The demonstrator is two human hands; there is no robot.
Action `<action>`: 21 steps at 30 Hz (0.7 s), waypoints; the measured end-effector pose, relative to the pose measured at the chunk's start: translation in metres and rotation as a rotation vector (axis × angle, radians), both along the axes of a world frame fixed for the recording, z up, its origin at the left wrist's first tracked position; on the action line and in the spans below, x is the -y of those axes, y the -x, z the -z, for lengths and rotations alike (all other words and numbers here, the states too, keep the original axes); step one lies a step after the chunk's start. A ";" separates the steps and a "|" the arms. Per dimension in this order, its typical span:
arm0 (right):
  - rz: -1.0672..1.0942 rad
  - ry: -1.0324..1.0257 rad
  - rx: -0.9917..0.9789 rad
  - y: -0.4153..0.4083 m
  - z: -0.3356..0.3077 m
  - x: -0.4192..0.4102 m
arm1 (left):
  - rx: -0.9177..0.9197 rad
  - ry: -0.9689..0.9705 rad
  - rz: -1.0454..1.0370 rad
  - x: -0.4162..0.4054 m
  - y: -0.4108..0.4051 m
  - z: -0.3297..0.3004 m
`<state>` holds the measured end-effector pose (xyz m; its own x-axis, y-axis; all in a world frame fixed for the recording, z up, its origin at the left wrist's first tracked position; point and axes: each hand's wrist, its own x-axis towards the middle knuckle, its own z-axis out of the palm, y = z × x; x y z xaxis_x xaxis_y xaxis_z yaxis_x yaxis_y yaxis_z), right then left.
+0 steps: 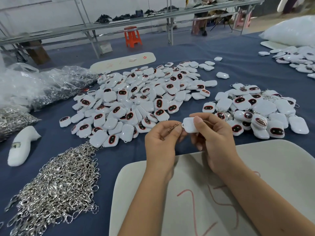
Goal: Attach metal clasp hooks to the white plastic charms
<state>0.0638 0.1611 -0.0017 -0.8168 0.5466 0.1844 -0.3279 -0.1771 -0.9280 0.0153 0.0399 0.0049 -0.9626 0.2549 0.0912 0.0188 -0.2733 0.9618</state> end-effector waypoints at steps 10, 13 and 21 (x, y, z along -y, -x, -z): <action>0.069 -0.057 0.143 0.001 0.004 0.000 | -0.141 0.158 -0.145 0.008 0.003 0.003; 0.078 -0.047 0.173 0.002 0.003 -0.001 | -0.294 0.331 -0.177 0.011 0.004 0.004; 0.094 -0.039 0.176 -0.001 0.000 0.001 | -0.552 0.606 -0.209 0.011 0.002 0.005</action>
